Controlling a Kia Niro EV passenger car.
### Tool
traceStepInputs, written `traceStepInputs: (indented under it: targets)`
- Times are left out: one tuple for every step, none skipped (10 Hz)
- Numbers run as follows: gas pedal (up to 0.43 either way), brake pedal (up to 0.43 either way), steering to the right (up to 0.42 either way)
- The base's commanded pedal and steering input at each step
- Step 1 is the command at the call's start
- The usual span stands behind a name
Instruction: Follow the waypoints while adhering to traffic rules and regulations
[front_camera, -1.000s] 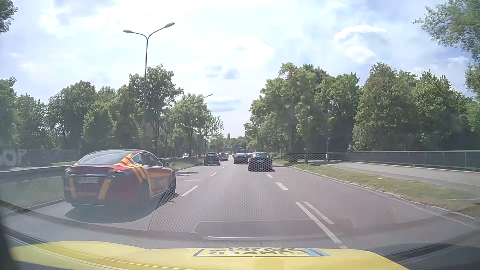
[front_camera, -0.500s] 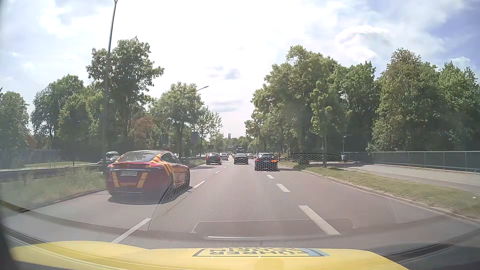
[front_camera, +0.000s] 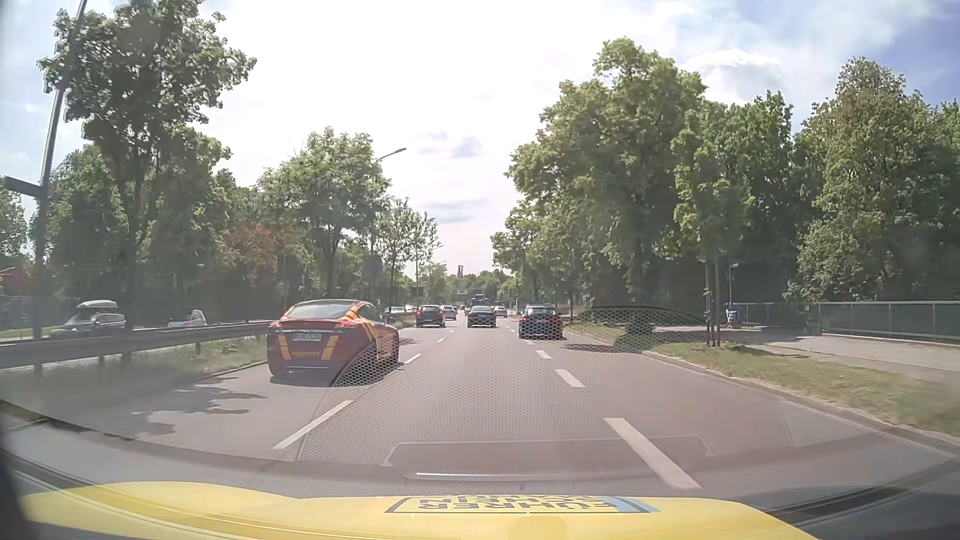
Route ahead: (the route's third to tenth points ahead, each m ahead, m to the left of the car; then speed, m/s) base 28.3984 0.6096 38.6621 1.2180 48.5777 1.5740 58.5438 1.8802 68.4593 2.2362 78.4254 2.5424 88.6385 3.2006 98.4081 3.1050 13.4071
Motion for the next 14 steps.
traceStepInputs:
  targets:
    - [0.15,0.0,-0.004]
    - [0.15,0.0,-0.003]
    - [0.13,0.0,-0.002]
    - [0.13,0.0,-0.001]
    - [0.13,0.0,0.0]
    - [0.13,0.0,0.0]
    - [0.138,0.0,0.001]
    - [0.169,0.0,0.002]
    - [0.177,0.0,0.003]
    - [0.177,0.0,0.003]
    - [0.177,0.0,0.003]
    - [0.177,0.0,0.003]
    - [0.177,0.0,0.003]
    - [0.169,0.0,0.003]
